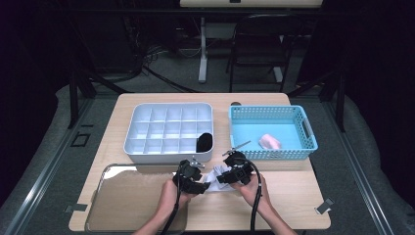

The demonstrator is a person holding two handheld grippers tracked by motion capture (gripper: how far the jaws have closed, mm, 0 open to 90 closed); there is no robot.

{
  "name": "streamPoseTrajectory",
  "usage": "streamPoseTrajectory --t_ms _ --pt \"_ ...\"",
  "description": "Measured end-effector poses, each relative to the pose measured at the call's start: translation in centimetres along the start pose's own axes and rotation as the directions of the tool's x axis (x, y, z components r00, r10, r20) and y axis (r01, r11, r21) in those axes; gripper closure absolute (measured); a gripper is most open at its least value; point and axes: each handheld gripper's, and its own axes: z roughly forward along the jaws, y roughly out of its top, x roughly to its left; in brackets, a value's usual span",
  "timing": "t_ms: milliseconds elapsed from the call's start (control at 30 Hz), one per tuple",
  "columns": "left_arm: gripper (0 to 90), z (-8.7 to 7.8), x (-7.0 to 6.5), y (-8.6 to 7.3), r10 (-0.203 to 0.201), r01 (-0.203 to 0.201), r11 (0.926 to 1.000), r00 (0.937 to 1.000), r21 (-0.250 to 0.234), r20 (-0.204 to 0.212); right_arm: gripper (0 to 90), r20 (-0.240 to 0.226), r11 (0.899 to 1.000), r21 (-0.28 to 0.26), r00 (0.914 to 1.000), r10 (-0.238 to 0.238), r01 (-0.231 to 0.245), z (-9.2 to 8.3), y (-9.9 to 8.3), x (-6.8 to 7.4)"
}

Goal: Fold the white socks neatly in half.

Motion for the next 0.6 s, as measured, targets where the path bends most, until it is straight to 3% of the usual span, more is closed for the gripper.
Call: streamPoseTrajectory --t_ms 67,267,433,600 --pt "46.2 -0.3 0.2 -0.1 -0.005 0.005 1.0000 1.0000 0.000 -0.003 69.6 -0.014 1.000 0.013 0.9995 -0.028 0.028 -0.5 0.2 -0.2" --pt "40.7 -1.1 0.0 0.0 0.002 -0.002 0.9999 1.0000 -0.016 -0.006 66.3 -0.055 0.999 -0.028 0.9977 -0.039 0.037 -1.5 0.2 -0.1" --pt "39.1 -1.3 -0.1 0.2 0.005 -0.006 0.9996 0.9999 -0.026 -0.010 67.2 -0.035 0.997 -0.057 0.9983 -0.046 0.044 -2.8 0.1 -0.2" --pt "36.9 -1.5 -0.1 0.7 -0.017 0.018 0.9985 0.9997 -0.051 0.017 66.7 0.008 0.997 -0.072 1.0000 0.005 -0.004 -4.3 -0.6 -2.0"
